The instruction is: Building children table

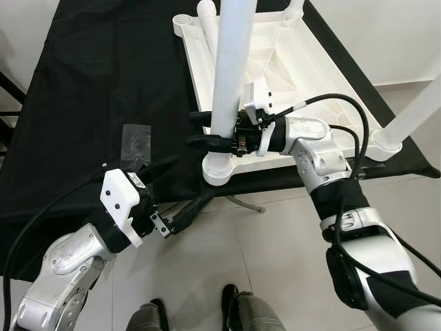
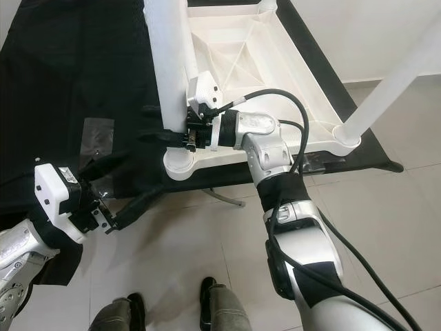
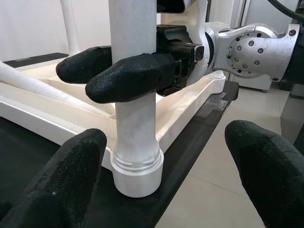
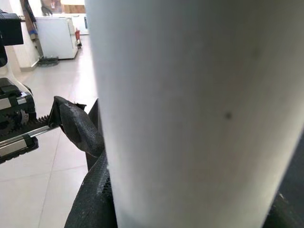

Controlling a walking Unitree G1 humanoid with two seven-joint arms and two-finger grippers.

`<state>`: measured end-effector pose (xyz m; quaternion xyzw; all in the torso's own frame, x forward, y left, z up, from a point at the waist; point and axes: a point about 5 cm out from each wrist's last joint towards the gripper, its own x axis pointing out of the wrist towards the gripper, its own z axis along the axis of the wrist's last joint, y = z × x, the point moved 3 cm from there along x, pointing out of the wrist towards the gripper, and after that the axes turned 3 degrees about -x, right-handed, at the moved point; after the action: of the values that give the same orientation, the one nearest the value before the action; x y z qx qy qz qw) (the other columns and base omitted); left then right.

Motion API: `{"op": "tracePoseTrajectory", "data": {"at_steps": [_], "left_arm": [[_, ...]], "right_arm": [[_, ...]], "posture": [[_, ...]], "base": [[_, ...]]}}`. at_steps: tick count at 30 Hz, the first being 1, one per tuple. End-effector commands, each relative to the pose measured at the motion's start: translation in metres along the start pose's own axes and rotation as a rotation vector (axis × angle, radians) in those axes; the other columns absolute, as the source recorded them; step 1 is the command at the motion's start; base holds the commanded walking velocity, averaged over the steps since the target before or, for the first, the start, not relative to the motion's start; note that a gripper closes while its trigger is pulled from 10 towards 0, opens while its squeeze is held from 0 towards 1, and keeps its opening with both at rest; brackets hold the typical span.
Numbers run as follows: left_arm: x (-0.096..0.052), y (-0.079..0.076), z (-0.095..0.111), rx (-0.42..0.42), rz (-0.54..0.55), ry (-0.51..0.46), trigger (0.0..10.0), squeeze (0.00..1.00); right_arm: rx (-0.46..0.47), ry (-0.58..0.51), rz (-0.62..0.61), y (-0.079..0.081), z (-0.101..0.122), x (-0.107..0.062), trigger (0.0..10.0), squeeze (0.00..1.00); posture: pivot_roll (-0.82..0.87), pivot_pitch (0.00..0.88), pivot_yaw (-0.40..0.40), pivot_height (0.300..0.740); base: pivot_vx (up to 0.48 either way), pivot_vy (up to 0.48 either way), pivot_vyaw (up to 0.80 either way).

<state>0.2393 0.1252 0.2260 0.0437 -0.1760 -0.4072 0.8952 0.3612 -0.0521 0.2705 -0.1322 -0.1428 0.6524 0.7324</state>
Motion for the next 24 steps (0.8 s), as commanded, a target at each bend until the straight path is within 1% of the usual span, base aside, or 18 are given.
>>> {"op": "tracePoseTrajectory", "data": {"at_steps": [1, 2, 4, 5, 6, 7, 8, 9, 10, 11, 12, 13, 15, 17, 18, 20, 21, 24], "left_arm": [[-0.001, -0.005, 0.000, 0.000, -0.012, 0.002, 10.0, 0.00], [-0.001, -0.006, 0.000, -0.002, -0.012, 0.002, 10.0, 0.00], [-0.003, -0.006, -0.001, -0.005, -0.013, 0.006, 10.0, 0.00], [-0.003, -0.006, -0.001, -0.005, -0.013, 0.006, 10.0, 0.00], [-0.004, -0.006, -0.001, -0.007, -0.014, 0.008, 10.0, 0.00], [-0.004, -0.006, -0.001, -0.009, -0.015, 0.009, 10.0, 0.00], [-0.004, -0.006, -0.001, -0.010, -0.016, 0.010, 10.0, 0.00], [-0.004, -0.006, -0.001, -0.010, -0.016, 0.010, 10.0, 0.00], [-0.004, -0.005, -0.002, -0.012, -0.017, 0.013, 10.0, 0.00], [-0.004, -0.005, -0.002, -0.012, -0.017, 0.013, 10.0, 0.00], [-0.002, -0.007, -0.004, -0.021, -0.024, 0.012, 10.0, 0.00], [-0.002, -0.008, -0.004, -0.024, -0.027, 0.011, 10.0, 0.00], [0.001, -0.009, -0.004, -0.026, -0.033, 0.006, 10.0, 0.00], [0.002, -0.009, -0.004, -0.027, -0.034, 0.005, 10.0, 0.00], [0.002, -0.008, -0.003, -0.026, -0.034, 0.002, 10.0, 0.00], [0.002, -0.008, -0.003, -0.025, -0.034, 0.000, 10.0, 0.00], [0.001, -0.006, -0.003, -0.018, -0.027, 0.003, 10.0, 0.00], [0.000, -0.004, -0.003, -0.013, -0.022, 0.007, 10.0, 0.00]], "right_arm": [[0.017, 0.013, 0.011, 0.006, -0.011, -0.003, 0.0, 0.00], [0.015, 0.021, -0.056, 0.003, -0.016, -0.008, 0.0, 0.00], [0.037, 0.098, -0.303, 0.003, -0.042, -0.016, 0.0, 0.00], [0.037, 0.098, -0.303, 0.003, -0.042, -0.016, 0.0, 0.00], [0.057, 0.130, -0.467, 0.002, -0.054, -0.020, 0.0, 0.00], [0.106, 0.201, -0.734, 0.010, -0.075, -0.028, 0.0, 0.00], [0.135, 0.256, -0.920, 0.017, -0.087, -0.038, 0.0, 0.00], [0.135, 0.256, -0.920, 0.017, -0.087, -0.038, 0.0, 0.00], [0.209, 0.261, -0.899, 0.055, -0.098, -0.023, 0.0, 0.00], [0.209, 0.261, -0.899, 0.055, -0.098, -0.023, 0.0, 0.00], [0.258, 0.206, -0.832, 0.063, -0.096, -0.011, 0.0, 0.00], [0.259, 0.200, -0.840, 0.061, -0.095, -0.011, 0.0, 0.00], [0.210, 0.194, -0.845, 0.047, -0.089, -0.012, 0.0, 0.00], [0.198, 0.192, -0.844, 0.044, -0.087, -0.012, 0.0, 0.00], [0.170, 0.194, -0.847, 0.037, -0.084, -0.012, 5.3, 0.00], [0.154, 0.196, -0.851, 0.033, -0.083, -0.012, 5.3, 0.00], [0.109, 0.181, -0.852, 0.020, -0.072, -0.012, 10.0, 0.00], [0.086, 0.141, -0.815, 0.013, -0.060, -0.009, 10.0, 0.00]], "posture": [[0.06, 0.261, -0.082, 0.740], [0.05, 0.262, -0.086, 0.740], [0.04, 0.269, -0.077, 0.740], [0.04, 0.269, -0.077, 0.740], [0.04, 0.269, -0.077, 0.740], [0.03, 0.276, -0.081, 0.740], [0.03, 0.276, -0.081, 0.740], [0.03, 0.276, -0.081, 0.740], [0.03, 0.289, -0.066, 0.740], [0.03, 0.289, -0.066, 0.740], [0.02, 0.270, -0.059, 0.740], [0.02, 0.270, -0.059, 0.740], [0.03, 0.272, -0.060, 0.740], [0.03, 0.272, -0.060, 0.740], [0.03, 0.266, -0.065, 0.740], [0.03, 0.266, -0.066, 0.740], [0.04, 0.264, -0.067, 0.740], [0.05, 0.261, -0.062, 0.740]], "base": [[0.000, 0.000, 0.00], [0.000, 0.000, 0.00], [0.000, 0.000, 0.00], [0.000, 0.000, 0.00], [0.000, 0.000, 0.00], [0.000, 0.000, 0.00], [0.000, 0.000, 0.00], [0.000, 0.000, 0.00], [0.000, 0.000, 0.00], [0.000, 0.000, 0.00], [0.000, 0.000, 0.00], [0.000, 0.000, 0.00], [0.000, 0.000, 0.00], [0.000, 0.000, 0.00], [0.000, 0.000, 0.00], [0.000, 0.000, 0.00], [0.000, 0.000, 0.00], [0.000, 0.000, 0.00]]}}
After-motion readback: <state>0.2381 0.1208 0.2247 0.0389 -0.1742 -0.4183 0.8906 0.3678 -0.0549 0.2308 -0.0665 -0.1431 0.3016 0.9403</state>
